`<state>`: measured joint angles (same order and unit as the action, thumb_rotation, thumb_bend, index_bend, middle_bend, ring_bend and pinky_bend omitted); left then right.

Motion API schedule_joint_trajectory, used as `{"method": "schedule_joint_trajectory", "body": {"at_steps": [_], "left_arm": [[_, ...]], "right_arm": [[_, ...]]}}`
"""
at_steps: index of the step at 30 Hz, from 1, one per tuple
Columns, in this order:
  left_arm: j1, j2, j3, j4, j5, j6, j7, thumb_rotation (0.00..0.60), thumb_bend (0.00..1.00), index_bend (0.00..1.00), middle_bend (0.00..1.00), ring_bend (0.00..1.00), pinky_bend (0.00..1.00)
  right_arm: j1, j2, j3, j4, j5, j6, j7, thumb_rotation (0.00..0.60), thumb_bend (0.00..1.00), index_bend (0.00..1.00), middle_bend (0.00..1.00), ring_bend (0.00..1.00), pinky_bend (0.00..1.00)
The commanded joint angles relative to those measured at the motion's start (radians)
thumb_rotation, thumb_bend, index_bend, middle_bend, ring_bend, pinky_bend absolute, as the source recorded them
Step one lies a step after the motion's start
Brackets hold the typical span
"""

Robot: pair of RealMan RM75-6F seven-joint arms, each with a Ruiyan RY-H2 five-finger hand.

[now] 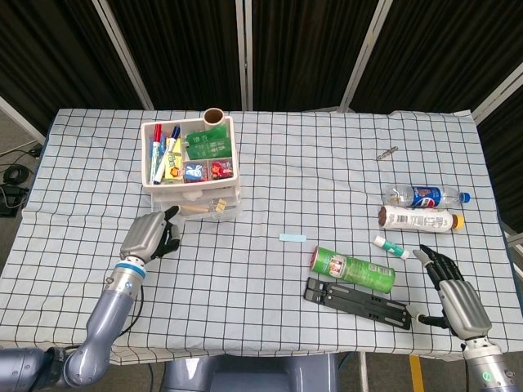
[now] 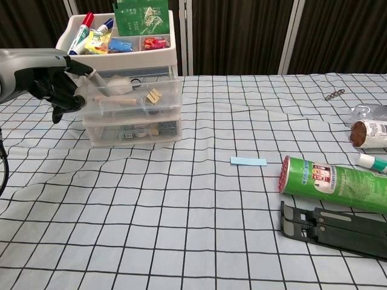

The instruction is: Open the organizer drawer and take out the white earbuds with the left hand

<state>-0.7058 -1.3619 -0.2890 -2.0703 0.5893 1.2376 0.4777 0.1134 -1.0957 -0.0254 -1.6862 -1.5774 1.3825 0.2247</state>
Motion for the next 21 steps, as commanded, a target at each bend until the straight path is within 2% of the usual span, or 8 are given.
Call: {"method": "schedule_joint_trajectory", "body": {"at_steps": [1,13,21], "left_arm": [[0.006,0.010,0.018,-0.014,0.011,-0.002,-0.003,0.600,0.81,0.33,0.82,0.75,0.63],[0.035,0.039,0.078,-0.056,0.090,-0.003,-0.033,0.600,0.81,0.34,0.82,0.75,0.63],[0.044,0.052,0.099,-0.070,0.117,-0.006,-0.046,0.600,0.81,0.34,0.82,0.75,0.63]], "right_arm": [[-0.001,0.000,0.000,-0.001,0.000,0.001,-0.001,0.600,0.11,0.00,0.00,0.00,0.00],[-0.001,0.000,-0.001,-0.002,0.001,0.000,-0.005,0.600,0.11,0.00,0.00,0.00,0.00],[-0.002,0.000,0.000,-0.003,0.002,0.001,-0.005,0.600,0.11,0.00,0.00,0.00,0.00]]}}
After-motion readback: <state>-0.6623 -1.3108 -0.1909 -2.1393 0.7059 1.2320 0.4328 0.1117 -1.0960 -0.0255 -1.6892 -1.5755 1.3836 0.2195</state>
